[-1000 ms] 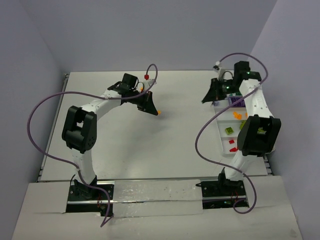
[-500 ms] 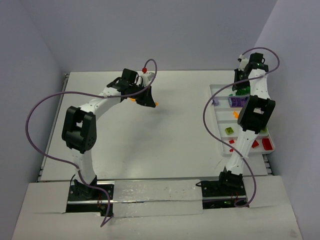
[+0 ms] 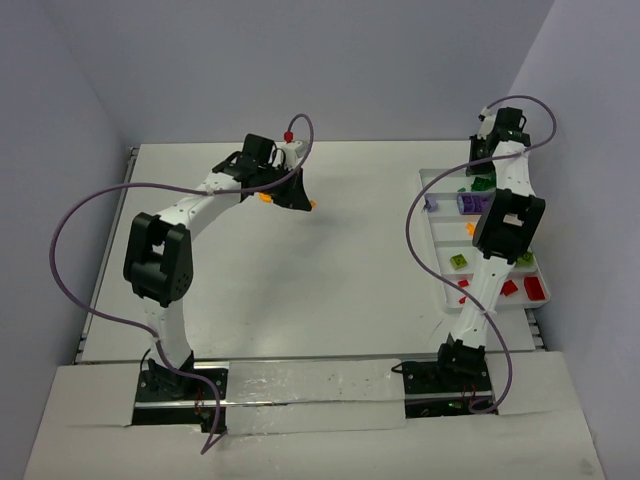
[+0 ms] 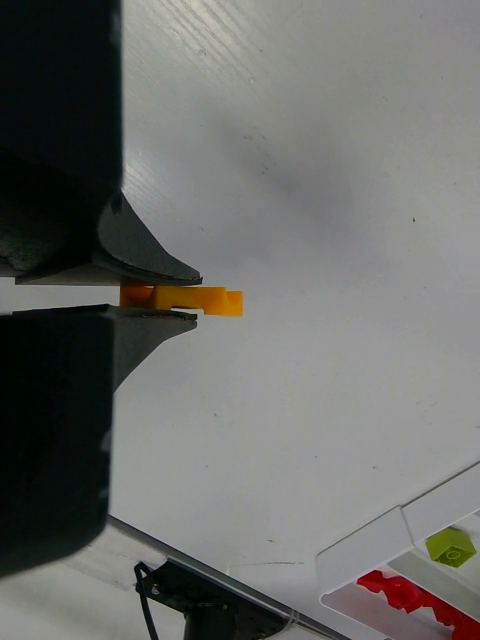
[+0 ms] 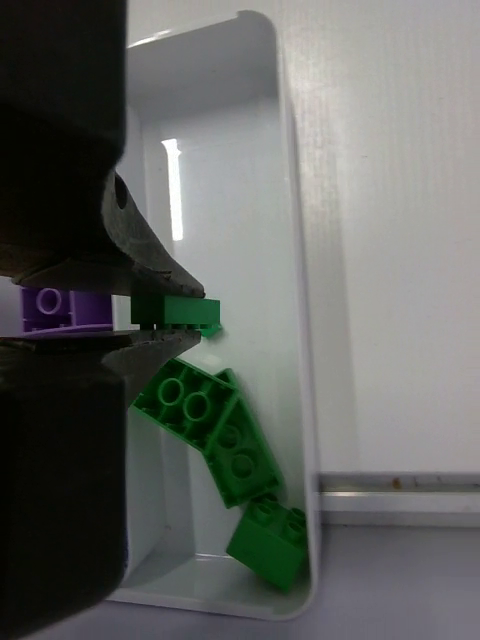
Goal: Sort the legos into containers by color
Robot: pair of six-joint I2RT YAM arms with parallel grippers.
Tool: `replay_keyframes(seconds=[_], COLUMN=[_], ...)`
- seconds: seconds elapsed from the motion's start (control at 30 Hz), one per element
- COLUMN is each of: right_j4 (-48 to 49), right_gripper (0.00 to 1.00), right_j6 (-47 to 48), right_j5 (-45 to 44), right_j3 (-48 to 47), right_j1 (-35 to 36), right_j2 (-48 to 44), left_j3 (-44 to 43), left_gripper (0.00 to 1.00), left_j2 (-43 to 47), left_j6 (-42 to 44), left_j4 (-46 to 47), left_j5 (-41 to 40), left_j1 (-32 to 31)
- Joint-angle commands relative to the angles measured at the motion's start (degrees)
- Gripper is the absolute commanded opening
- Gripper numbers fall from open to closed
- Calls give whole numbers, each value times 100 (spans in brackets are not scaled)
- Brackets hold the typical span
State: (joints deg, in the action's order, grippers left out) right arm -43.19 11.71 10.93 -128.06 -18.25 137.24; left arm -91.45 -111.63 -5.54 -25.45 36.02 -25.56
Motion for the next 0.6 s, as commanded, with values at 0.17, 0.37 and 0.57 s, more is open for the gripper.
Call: replay_keyframes(seconds=[0.17, 0.37, 0.57], right_j4=[268, 150, 126], right_gripper=[53, 58, 60], right_j6=[-117, -106, 145], right_j5=[-78, 272, -32], right_j3=[-250, 81, 361], right_j1=[59, 115, 330], right_j2=[184, -434, -831], left_j3=[-398, -385, -314], left_gripper=[0, 0, 0], left_j2=[-102, -31, 44], left_j6=[-139, -229, -342], left_j4=[62, 107, 163], left_j5=[244, 579, 670], left_j1=[138, 197, 209])
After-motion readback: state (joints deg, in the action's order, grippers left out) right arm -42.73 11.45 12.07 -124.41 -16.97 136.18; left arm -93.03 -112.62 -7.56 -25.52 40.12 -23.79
